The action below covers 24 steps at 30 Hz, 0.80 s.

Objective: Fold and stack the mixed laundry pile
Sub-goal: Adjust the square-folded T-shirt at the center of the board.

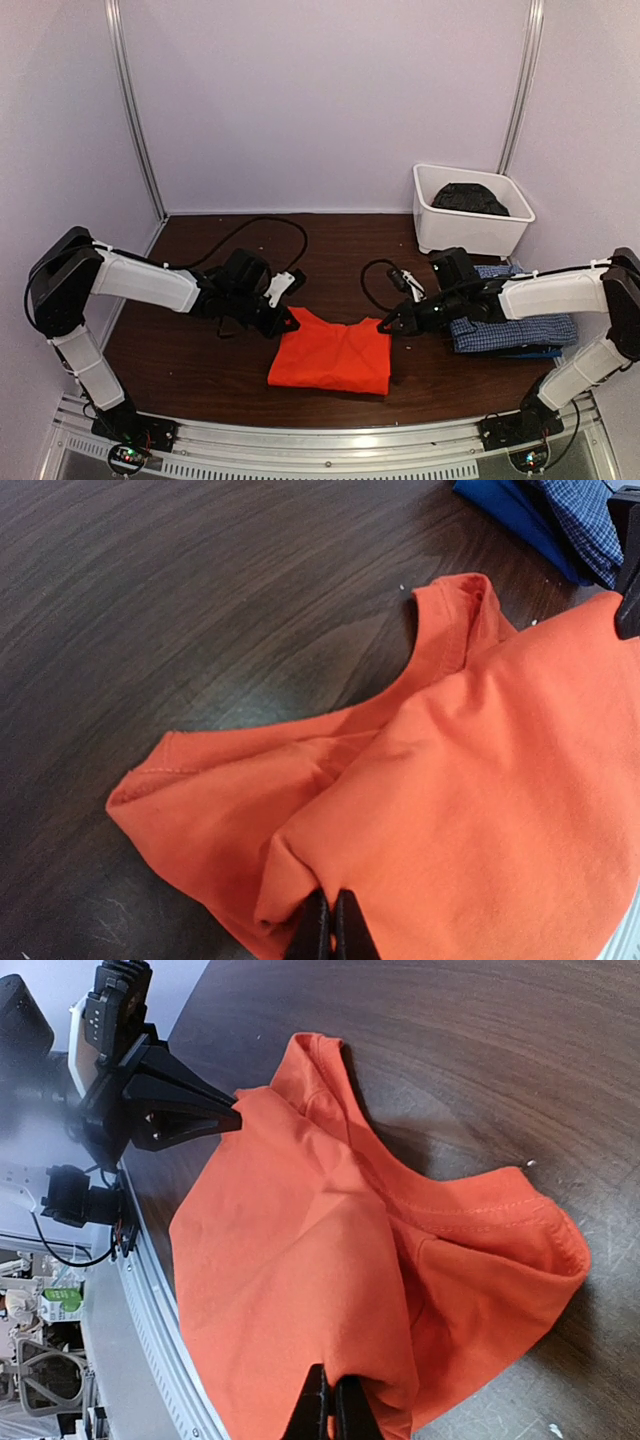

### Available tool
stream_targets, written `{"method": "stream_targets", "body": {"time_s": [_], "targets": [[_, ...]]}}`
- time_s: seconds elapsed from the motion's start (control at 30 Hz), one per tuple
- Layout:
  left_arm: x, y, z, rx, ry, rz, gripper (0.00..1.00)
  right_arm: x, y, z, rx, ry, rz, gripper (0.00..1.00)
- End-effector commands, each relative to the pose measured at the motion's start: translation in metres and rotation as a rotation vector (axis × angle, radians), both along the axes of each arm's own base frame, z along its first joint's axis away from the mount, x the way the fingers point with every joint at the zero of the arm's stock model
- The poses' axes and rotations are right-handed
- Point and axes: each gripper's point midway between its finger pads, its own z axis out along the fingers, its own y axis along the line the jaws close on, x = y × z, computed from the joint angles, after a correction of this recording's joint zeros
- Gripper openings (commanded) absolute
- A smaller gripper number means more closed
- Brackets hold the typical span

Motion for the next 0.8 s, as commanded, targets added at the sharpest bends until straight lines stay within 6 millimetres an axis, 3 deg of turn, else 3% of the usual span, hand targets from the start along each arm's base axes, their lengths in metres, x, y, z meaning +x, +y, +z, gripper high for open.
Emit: {"method": "stream_targets", "body": {"time_s": [0.0, 0.27, 0.77], "targets": [[0.026, -0.006, 0.034, -0.045, -0.117, 0.04, 0.0, 0.015, -0.017, -0.003, -0.096, -0.121, -0.07, 0.0], [0.038, -0.002, 0.037, -0.028, -0.159, 0.076, 0.0, 0.03, -0.029, -0.014, -0.185, -0.178, -0.109, 0.0], [0.058, 0.01, 0.058, -0.022, -0.318, 0.148, 0.0, 0.073, -0.032, -0.007, -0.221, -0.267, -0.157, 0.0]]}}
